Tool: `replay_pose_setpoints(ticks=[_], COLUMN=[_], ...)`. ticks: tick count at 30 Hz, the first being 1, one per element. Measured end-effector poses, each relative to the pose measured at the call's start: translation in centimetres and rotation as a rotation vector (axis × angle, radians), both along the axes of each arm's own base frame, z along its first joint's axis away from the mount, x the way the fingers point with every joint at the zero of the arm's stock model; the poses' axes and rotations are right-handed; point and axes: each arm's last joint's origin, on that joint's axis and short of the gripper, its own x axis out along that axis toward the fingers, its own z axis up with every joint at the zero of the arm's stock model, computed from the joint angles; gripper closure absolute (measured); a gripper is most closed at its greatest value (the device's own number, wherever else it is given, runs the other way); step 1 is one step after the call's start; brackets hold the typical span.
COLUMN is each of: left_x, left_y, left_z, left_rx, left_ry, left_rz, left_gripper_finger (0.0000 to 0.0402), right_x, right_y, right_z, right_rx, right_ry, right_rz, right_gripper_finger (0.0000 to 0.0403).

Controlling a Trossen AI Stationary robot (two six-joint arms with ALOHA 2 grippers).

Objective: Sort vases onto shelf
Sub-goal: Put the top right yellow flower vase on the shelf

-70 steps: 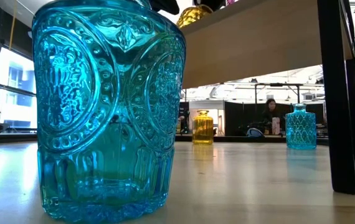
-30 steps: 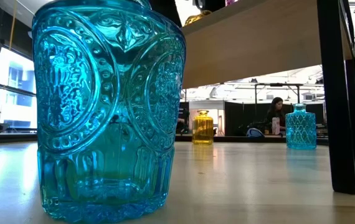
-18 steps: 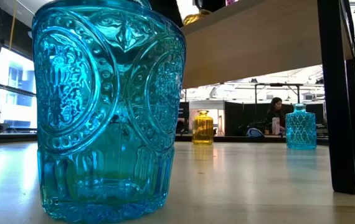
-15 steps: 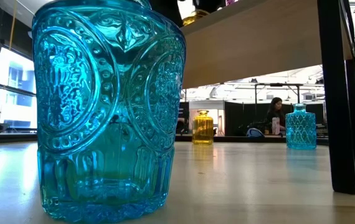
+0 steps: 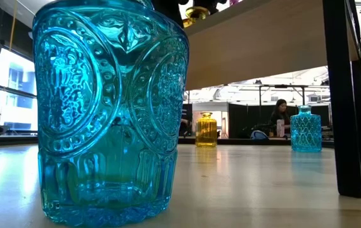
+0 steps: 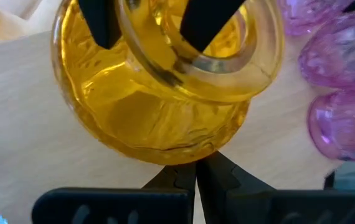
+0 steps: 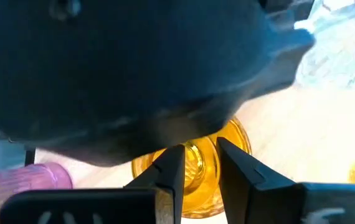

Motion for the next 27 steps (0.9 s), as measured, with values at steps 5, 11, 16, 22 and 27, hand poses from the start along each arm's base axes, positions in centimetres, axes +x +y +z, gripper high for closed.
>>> replay_pose_setpoints(ticks=[5,11,16,22,27], left_x=[-0.9,-2.3,-2.6,-2.7,-3.1], left_y=[0.0,0.0,0.0,0.0,0.0], left_z=[1.2,3.1,3.5,3.4,3.7], left_rx=[-0.027,-0.042,-0.035,-0.03,-0.031], left_ry=[-0.025,-0.074,-0.085,-0.07,-0.07], left_rz=[-0.004,-0.003,-0.004,-0.022,-0.028], left_gripper_finger=[0.0401,0.0401,0.0401,0.0401,0.0401], right_x=[0.2,0.2,0.2,0.7,1.1], right_y=[0.0,0.1,0.1,0.0,-0.3], right_z=[0.1,0.3,0.3,-0.3,-0.7], right_rx=[0.007,0.016,0.012,0.011,0.005], right_ry=[-0.024,-0.044,-0.04,-0.028,-0.037], right_rz=[0.009,0.026,0.029,0.032,0.032], right_gripper_finger=[0.0344,0.0344,0.0344,0.0344,0.0344])
